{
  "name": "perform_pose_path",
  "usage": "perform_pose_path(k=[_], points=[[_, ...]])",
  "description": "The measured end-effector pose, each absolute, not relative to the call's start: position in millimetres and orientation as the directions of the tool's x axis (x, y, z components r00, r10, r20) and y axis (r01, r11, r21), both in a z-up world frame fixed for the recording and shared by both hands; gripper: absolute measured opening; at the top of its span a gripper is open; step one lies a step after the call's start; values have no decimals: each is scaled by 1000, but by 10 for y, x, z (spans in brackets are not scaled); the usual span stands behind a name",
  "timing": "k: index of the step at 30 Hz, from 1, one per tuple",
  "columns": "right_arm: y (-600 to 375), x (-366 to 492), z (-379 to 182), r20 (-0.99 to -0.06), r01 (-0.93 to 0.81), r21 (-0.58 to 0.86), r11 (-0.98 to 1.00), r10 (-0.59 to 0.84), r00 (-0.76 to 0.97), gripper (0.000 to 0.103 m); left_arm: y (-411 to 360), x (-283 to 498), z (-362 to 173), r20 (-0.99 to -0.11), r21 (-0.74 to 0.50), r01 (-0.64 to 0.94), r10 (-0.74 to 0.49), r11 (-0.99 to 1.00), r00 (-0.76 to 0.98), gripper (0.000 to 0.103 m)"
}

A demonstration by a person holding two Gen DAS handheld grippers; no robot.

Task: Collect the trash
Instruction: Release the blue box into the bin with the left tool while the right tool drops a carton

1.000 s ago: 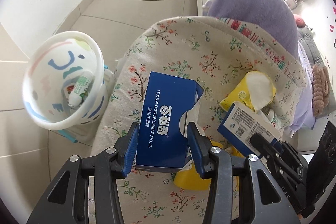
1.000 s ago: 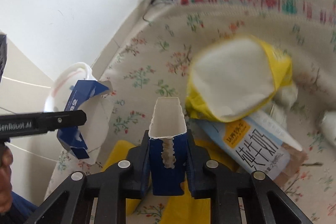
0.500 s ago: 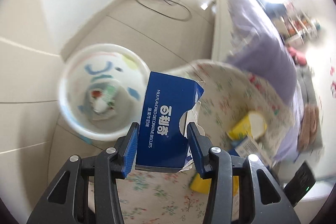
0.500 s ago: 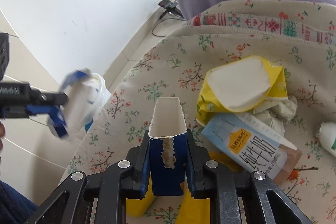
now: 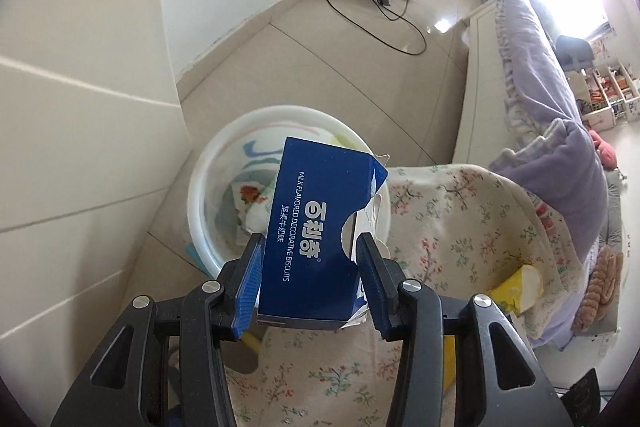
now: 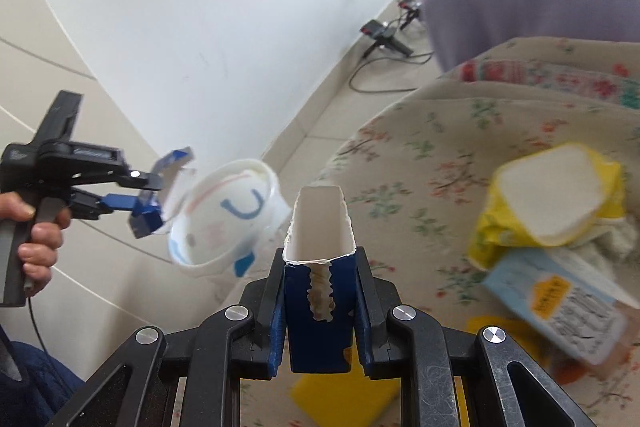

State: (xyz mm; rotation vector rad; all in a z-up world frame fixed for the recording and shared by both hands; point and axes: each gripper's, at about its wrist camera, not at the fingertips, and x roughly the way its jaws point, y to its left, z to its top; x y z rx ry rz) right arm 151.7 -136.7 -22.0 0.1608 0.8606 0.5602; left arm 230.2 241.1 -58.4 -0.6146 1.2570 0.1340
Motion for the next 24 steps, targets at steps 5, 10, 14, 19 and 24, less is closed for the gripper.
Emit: perform_pose_path(k=[5,10,14,19,24], points=[[-1087,1526,-223,-669,-423,374,825,556,493,25,2506,2400,-711,-920,-357,-440,-228,824,320,50],[-825,1607,-272,-662,-411,417,811,581,474,25,2649,2429,-842,-907,-413,-480,-302,774,294,50],[-557,1738,-316,-661,-420,443,792,606,443,25,2718,2355,-695,-883,-454,-482,-303,750,360,57],[-174,1959,-368,-648,-422,480,769,635,420,25,2758,2324,-580,-859,-496,-477,-328,725,394,58],[330,2183,-484,-664,-431,495,754,649,372,35,2838,2292,-466,-838,-521,-475,-319,709,443,58]])
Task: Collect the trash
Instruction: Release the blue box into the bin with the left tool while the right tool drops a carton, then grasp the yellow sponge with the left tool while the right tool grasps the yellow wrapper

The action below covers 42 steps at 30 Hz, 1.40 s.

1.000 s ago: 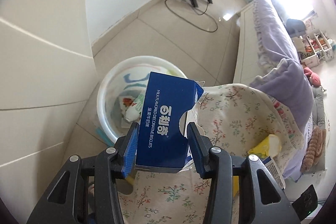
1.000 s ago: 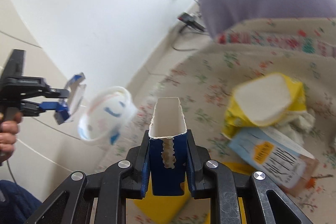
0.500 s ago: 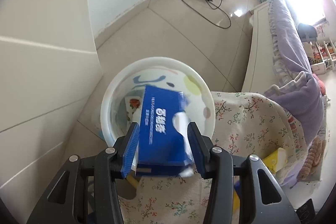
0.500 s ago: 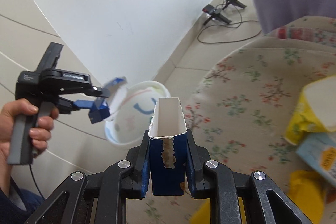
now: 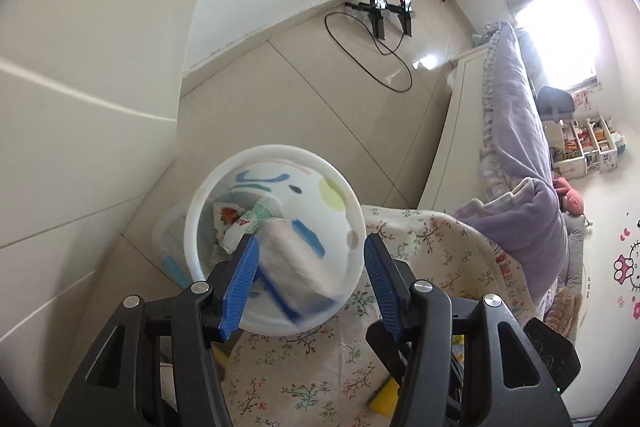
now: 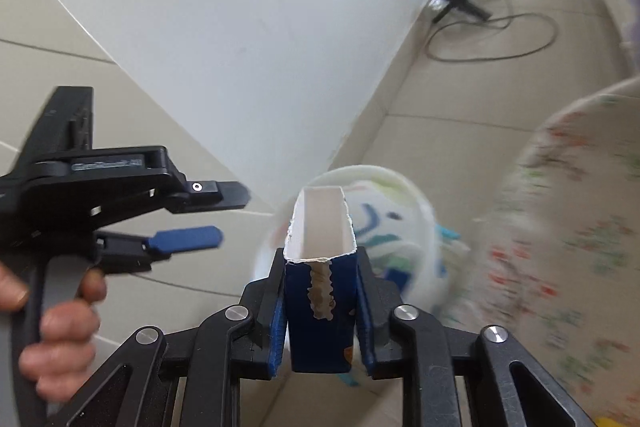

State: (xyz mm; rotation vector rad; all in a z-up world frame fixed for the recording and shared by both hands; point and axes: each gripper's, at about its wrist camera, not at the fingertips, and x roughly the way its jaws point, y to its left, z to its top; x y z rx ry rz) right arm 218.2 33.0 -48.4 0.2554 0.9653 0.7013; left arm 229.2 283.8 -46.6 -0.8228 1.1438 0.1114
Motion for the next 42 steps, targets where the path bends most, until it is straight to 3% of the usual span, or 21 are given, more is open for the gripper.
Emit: perform_pose_path(k=[1,2,3,13,21,26,32,42], points=[[426,2237,-525,-670,-426,505,750,652,354,45,2848,2285,-456,-835,-525,-474,-321,707,447,58],[496,2284,-565,-680,-415,515,750,652,334,64,2857,2281,-450,-833,-528,-474,-323,705,448,58],[544,2321,-608,-691,-398,522,754,648,321,67,2862,2276,-447,-832,-530,-474,-325,703,449,58],[-15,2107,-564,-744,-383,448,807,575,340,67,2526,2346,-380,-837,-518,-405,-349,754,422,58],[-1163,1827,-65,-739,-334,394,856,512,438,72,1820,2392,-404,-877,-441,-287,-342,850,337,58],[-2051,1774,146,-707,-214,358,909,414,574,74,1073,2309,-401,-899,-384,-104,-346,918,268,58],[-2951,1684,-97,-712,18,442,897,338,615,74,198,2032,-592,-914,-369,94,-379,925,145,59],[-3583,1659,-191,-828,150,171,974,60,558,74,-629,1787,-1059,-977,-185,253,-205,950,55,61]])
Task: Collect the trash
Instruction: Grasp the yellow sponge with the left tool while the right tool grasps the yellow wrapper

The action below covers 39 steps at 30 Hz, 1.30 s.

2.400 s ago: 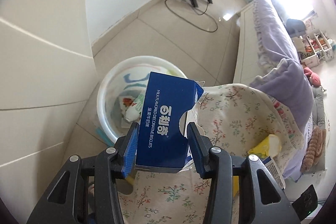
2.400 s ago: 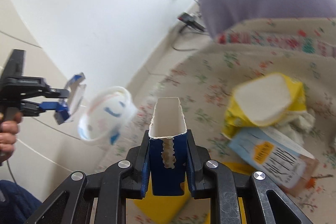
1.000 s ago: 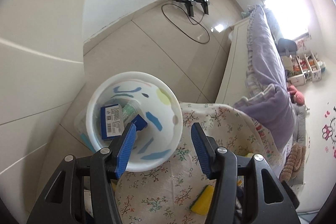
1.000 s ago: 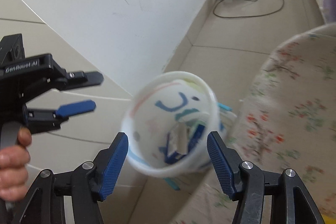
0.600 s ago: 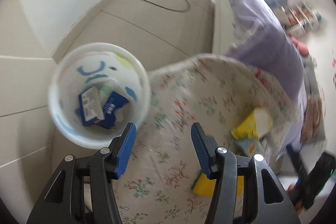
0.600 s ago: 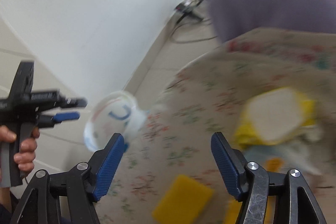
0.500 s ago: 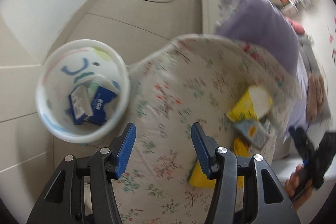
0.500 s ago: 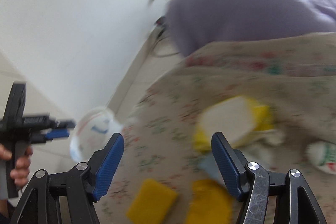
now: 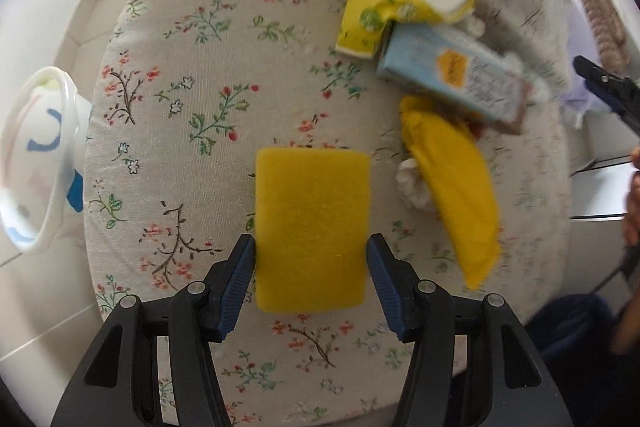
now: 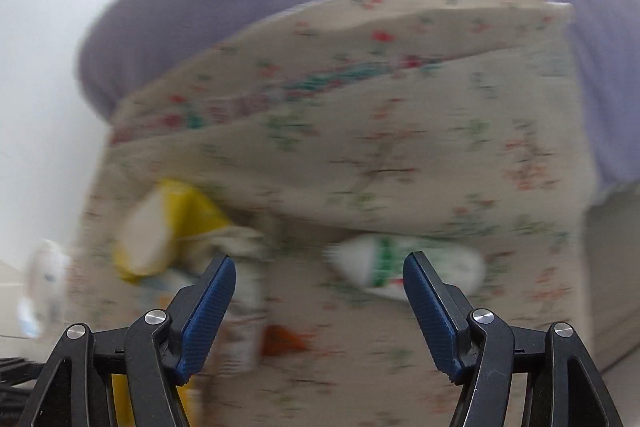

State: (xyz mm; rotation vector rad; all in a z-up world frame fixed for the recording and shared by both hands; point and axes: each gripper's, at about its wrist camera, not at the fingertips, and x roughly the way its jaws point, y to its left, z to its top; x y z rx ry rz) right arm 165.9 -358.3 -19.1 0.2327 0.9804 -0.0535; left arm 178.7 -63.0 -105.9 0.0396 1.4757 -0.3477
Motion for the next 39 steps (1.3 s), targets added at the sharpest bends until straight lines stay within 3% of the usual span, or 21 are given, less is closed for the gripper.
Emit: perform_pose_path(k=[5,10,14,25,26,28,29,32,39], points=[[-3703,1682,-454,-888,162,98,982,13,460,74,-642,1802,-1079,-973,-189,231,-213,954,85,53],[-3686,1669,-693,-880,160,363,918,281,383,74,-637,1778,-976,-960,-226,250,-259,942,109,49],[-3435,1592,-754,-840,112,479,870,418,346,74,-610,1728,-855,-950,-236,263,-279,935,139,48],[-2787,1474,-1108,-845,82,521,850,499,193,74,-348,1817,-738,-942,-265,210,-299,941,151,48],[-2748,1469,-1142,-849,83,515,853,496,181,69,-325,1814,-695,-939,-270,211,-305,940,159,48],[-2669,1484,-1189,-869,74,482,873,466,164,49,-339,1773,-667,-932,-282,210,-319,936,172,48],[-2646,1470,-1191,-873,73,475,877,459,163,28,-305,1765,-628,-927,-293,207,-330,934,179,48],[-2609,1488,-1040,-871,39,459,888,440,217,10,-201,1773,-553,-917,-316,193,-351,929,189,48],[-2655,1380,-571,-795,-70,509,858,500,343,8,-52,1814,-445,-902,-348,159,-377,924,212,48]])
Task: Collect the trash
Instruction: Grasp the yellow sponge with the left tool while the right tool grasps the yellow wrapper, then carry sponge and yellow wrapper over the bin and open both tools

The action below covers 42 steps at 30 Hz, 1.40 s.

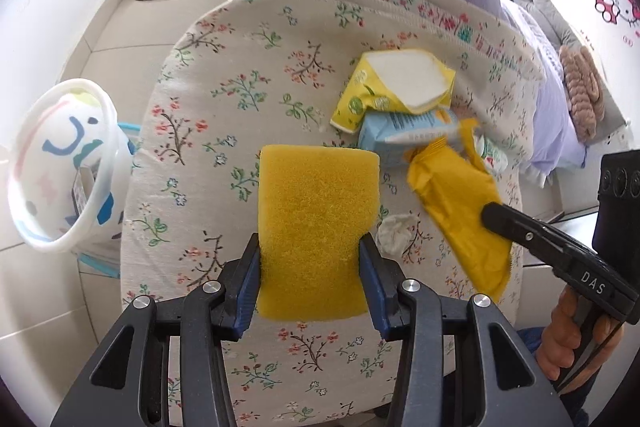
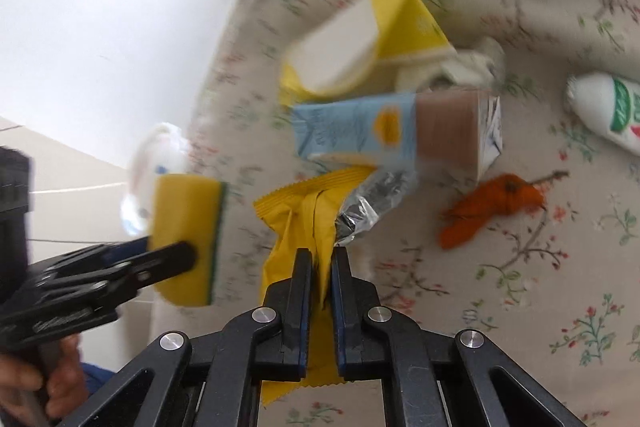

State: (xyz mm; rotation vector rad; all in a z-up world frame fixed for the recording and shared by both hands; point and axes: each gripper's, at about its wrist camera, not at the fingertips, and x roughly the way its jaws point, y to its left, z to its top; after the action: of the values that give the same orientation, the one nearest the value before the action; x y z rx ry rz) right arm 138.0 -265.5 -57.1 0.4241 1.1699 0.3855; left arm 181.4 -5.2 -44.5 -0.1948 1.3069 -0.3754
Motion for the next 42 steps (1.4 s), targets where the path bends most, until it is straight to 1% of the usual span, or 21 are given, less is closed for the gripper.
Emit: perform_pose_path(k=[4,8,12,15,22,27,31,37,42], points=[[-2660,1341,-420,-757,-101,517,850,509,410,8,-27,1839,-420,-896,-361,145,-386,921,221,48],[-2762,1320,-343,-725,-95,538,838,517,456,8,68,1859,-386,-891,-368,122,-387,922,238,48],[-2961,1241,-116,-638,-115,576,809,533,555,8,123,1863,-360,-888,-368,119,-387,922,248,48],[-2978,1228,-2,-605,-122,564,817,509,612,8,153,1874,-367,-892,-355,113,-372,928,255,48],[-2851,1291,-90,-655,-113,496,861,456,602,8,368,1919,-405,-900,-332,64,-336,941,278,49],[-2721,1295,-147,-661,-140,487,862,469,587,8,694,1971,-502,-907,-342,-26,-323,939,269,49],[-2571,1298,-206,-674,-156,478,865,474,566,8,996,1992,-451,-899,-358,-72,-322,931,297,49],[-2298,1354,-329,-693,-174,471,865,485,533,8,1429,2088,-352,-900,-335,-130,-276,933,338,49],[-1981,1421,-396,-690,-194,504,842,527,496,8,1830,2226,-339,-903,-328,-195,-247,924,351,49]])
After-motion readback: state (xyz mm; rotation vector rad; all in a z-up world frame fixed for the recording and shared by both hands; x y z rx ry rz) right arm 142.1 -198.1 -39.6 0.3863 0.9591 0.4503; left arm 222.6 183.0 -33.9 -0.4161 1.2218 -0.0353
